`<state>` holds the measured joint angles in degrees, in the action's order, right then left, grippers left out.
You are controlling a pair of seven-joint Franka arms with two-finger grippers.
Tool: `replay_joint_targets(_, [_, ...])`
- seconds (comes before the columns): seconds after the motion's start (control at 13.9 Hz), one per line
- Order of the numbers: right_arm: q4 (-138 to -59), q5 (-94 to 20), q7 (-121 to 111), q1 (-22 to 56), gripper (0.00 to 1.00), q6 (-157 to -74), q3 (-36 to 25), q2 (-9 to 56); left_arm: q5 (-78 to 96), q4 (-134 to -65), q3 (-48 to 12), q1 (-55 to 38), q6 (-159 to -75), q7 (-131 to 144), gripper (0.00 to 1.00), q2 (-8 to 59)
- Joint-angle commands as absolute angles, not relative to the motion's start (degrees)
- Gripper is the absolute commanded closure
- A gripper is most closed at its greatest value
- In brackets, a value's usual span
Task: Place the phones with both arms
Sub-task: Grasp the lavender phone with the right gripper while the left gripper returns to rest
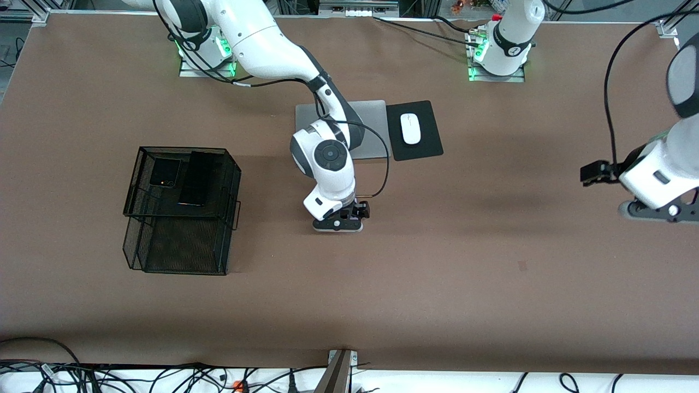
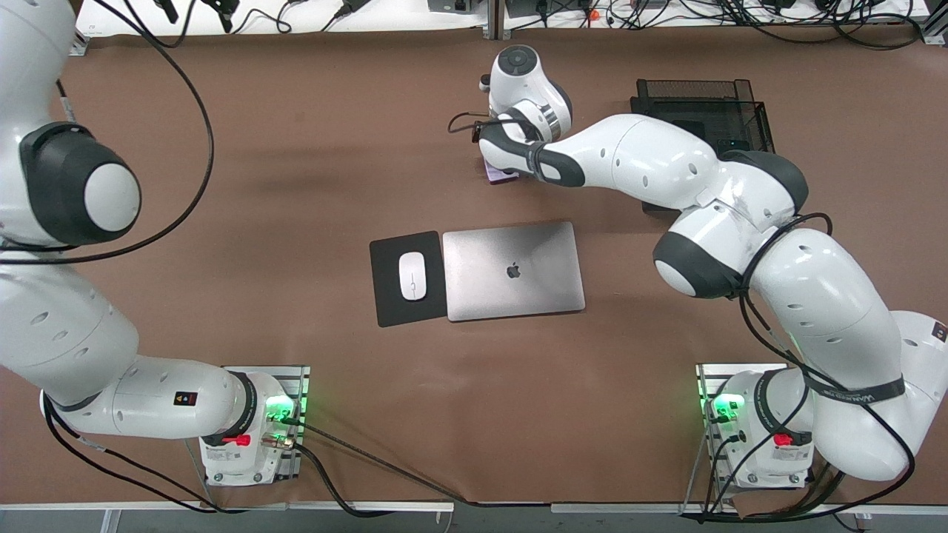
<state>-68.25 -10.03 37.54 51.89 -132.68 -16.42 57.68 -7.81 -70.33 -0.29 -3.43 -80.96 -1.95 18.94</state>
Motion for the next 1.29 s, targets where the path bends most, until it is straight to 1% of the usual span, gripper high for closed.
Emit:
replay_joint_targets(0.0, [-67.8, -6.9, 37.7, 53.0, 0.00, -132.4, -16.6, 58.3, -5.4, -73.4, -1.5, -2.8, -78.2, -3.3, 0.00, 13.2])
replay_joint_targets(0.22, [-69.3, -6.9, 38.2, 53.9, 0.00, -132.5, -16.6, 58.3, -1.3, -74.4, -1.5, -2.9, -77.8, -2.5, 0.00, 9.4])
replay_joint_targets(0.36, [-69.5, -6.8, 38.1, 54.0, 0.00, -132.5, -16.6, 58.3, -0.9, -77.1, -1.5, -2.9, -78.9, -2.4, 0.00, 7.7])
replay_joint_targets(0.43, [-69.6, -6.6, 37.7, 54.0, 0.00, -132.5, -16.6, 58.3, -0.9, -79.9, -1.5, -2.9, -81.3, -2.4, 0.00, 6.8])
replay_joint_targets(0.65, [-70.0, -6.6, 35.2, 54.1, 0.00, -132.5, -16.6, 58.1, -0.9, -93.4, -1.5, -2.7, -91.0, -2.4, 0.00, 0.1])
replay_joint_targets(0.72, [-70.1, -6.6, 35.1, 54.1, 0.00, -132.6, -16.6, 58.2, -0.9, -96.4, -1.5, -2.7, -93.0, -2.4, 0.00, -1.5])
replay_joint_targets(0.93, [-71.4, -6.6, 35.1, 54.1, 0.00, -135.2, -16.6, 58.1, -0.9, -98.6, -1.5, -2.7, -93.3, -2.4, 0.00, -3.3])
replay_joint_targets(1.08, [-72.9, -6.6, 35.1, 54.3, 0.00, -137.6, -16.6, 58.2, -0.9, -98.4, -1.5, -2.7, -93.2, -2.4, 0.00, -3.5])
replay_joint_targets(1.22, [-73.4, -6.6, 35.1, 54.3, 0.00, -138.2, -16.6, 58.2, -0.9, -97.3, -1.5, -2.7, -93.6, -2.4, 0.00, -2.5])
